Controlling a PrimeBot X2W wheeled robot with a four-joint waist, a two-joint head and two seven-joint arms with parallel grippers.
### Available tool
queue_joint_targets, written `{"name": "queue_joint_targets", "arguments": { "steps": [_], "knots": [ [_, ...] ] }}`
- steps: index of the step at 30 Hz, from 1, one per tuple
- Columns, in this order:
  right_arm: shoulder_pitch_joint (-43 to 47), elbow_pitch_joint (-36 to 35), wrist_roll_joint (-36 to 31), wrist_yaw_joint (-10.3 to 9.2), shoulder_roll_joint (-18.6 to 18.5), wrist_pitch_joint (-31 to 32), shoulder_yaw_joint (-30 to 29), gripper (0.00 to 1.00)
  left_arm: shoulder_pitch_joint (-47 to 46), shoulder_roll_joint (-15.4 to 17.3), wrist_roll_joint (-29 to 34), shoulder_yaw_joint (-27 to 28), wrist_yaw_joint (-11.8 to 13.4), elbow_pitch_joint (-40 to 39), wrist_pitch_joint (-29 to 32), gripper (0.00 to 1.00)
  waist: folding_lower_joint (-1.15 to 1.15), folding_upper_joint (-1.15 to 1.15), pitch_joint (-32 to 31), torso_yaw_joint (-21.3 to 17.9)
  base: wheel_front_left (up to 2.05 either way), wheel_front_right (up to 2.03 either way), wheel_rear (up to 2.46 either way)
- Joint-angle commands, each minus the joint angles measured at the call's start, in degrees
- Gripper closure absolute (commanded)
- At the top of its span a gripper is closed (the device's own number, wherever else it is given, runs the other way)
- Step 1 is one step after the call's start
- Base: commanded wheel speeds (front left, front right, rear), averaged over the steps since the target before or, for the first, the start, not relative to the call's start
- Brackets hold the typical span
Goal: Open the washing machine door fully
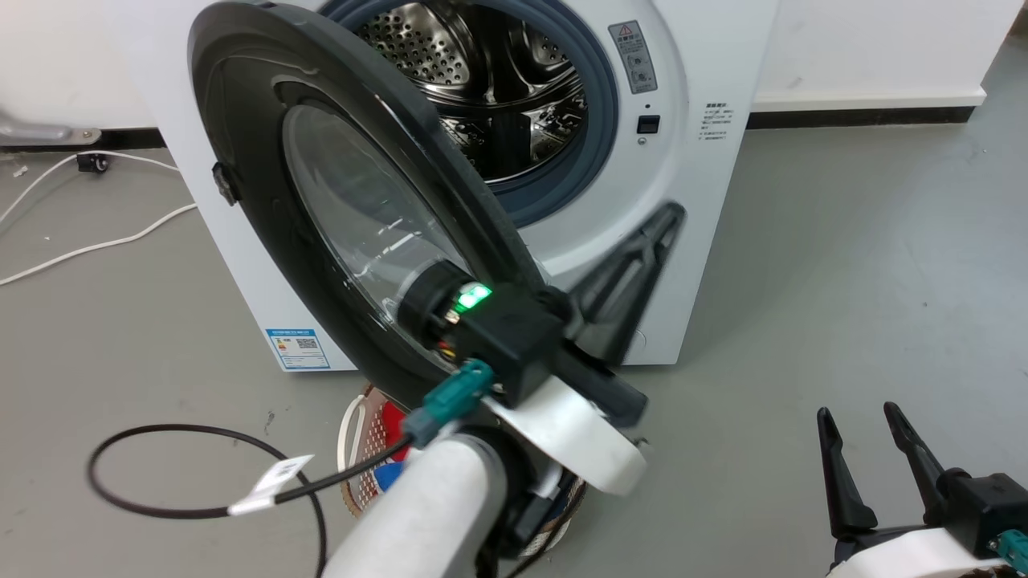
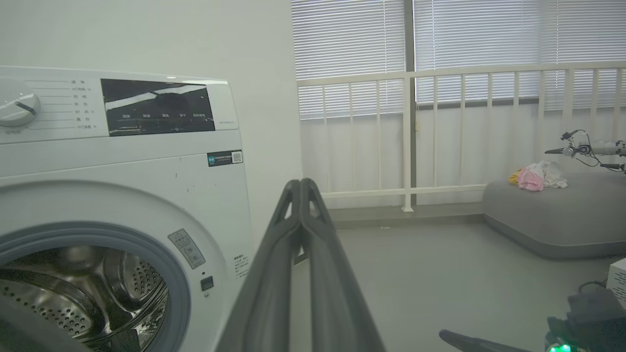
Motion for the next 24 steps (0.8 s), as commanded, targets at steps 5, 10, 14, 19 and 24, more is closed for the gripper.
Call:
{"name": "queue_joint_targets", "arguments": {
  "steps": [5,10,14,19,24],
  "knots": [
    [-0.04,-1.58,-0.43,-0.01,-0.85,0.93,-0.33,0.00,1.08,0.01,-3.12,-6.85,1.81,5.41,3.73,1.00,0.00,0.00,0.85,-1.03,0.00,0.00,0.00],
    [0.21,-2.41,-0.05,-0.01,-1.05,1.67,-0.89,0.00,2.43,-0.01,-5.84,-10.56,3.02,11.06,7.84,1.00,0.00,0.00,1.86,-1.43,0.00,0.00,0.00],
    [-0.07,-2.53,0.18,-0.01,-0.96,1.93,-1.05,0.00,3.01,-0.01,-7.63,-11.67,4.76,15.14,9.78,1.00,0.00,0.00,2.55,-1.61,0.00,0.00,0.00],
    [-0.45,-2.23,0.48,-0.01,-0.72,1.88,-1.07,0.00,2.56,-0.01,-9.12,-11.95,6.80,18.47,9.90,1.00,0.00,0.00,3.39,-1.66,0.00,0.00,0.00],
    [-1.07,-1.70,0.82,-0.01,-0.57,1.66,-1.18,0.00,1.97,-0.01,-10.02,-10.68,8.51,21.37,8.58,1.00,0.00,0.00,3.92,-1.56,0.00,0.00,0.00]
  ]
}}
